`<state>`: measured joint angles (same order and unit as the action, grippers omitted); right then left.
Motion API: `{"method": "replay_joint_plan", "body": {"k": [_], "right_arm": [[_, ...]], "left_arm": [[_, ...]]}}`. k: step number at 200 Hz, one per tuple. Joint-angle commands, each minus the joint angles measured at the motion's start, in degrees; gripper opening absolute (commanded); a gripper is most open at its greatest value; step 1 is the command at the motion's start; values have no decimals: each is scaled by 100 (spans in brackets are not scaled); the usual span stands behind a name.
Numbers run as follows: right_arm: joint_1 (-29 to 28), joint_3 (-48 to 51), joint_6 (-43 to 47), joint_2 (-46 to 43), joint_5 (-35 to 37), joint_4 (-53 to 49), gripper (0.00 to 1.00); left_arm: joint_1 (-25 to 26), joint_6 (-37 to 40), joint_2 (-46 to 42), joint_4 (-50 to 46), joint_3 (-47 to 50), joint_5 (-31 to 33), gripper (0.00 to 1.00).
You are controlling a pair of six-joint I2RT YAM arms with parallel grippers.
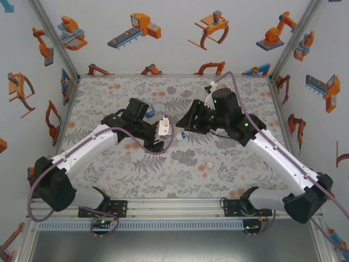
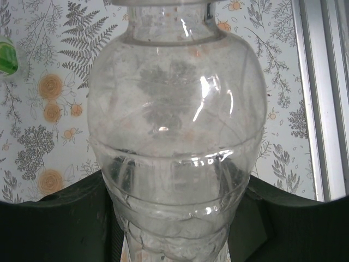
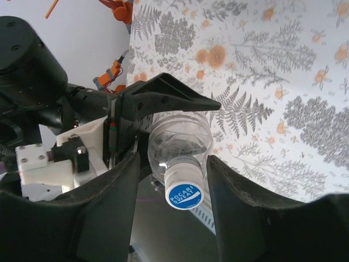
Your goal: Screw on the bottle caps
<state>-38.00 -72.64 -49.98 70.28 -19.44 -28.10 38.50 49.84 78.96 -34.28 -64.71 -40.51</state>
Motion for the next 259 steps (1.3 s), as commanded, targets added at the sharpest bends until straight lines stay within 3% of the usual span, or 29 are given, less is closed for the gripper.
{"method": "replay_joint_plan", "body": {"k": [1, 33, 73, 99, 120, 146, 211, 240, 259], "right_arm": [[29, -246, 1066, -77, -55, -89, 49], [29, 107, 2507, -368, -349, 451, 47], [21, 786, 5347, -791, -2168, 1315, 47], [19, 964, 7542, -937, -2905, 1125, 54], [25, 765, 8396, -817, -3055, 664, 55], [21, 509, 8884, -618, -2982, 93, 52], [20, 623, 8918, -587, -3083, 243, 43], [15, 615, 8900, -562, -3105, 265, 37], [21, 637, 8594, -542, -2940, 364, 28]], "left_arm": [[6, 91, -13, -5, -156, -219, 0], [8, 116, -21, -4, -156, -262, 0], [8, 173, -52, -6, -130, -402, 0], [8, 278, -54, -68, -129, -614, 0], [6, 398, -65, -137, -112, -717, 0], [8, 451, -79, -188, -120, -790, 0], [8, 487, -76, -232, -130, -845, 0], [8, 489, -67, -229, -130, -844, 0], [4, 489, -57, -230, -139, -847, 0]]}}
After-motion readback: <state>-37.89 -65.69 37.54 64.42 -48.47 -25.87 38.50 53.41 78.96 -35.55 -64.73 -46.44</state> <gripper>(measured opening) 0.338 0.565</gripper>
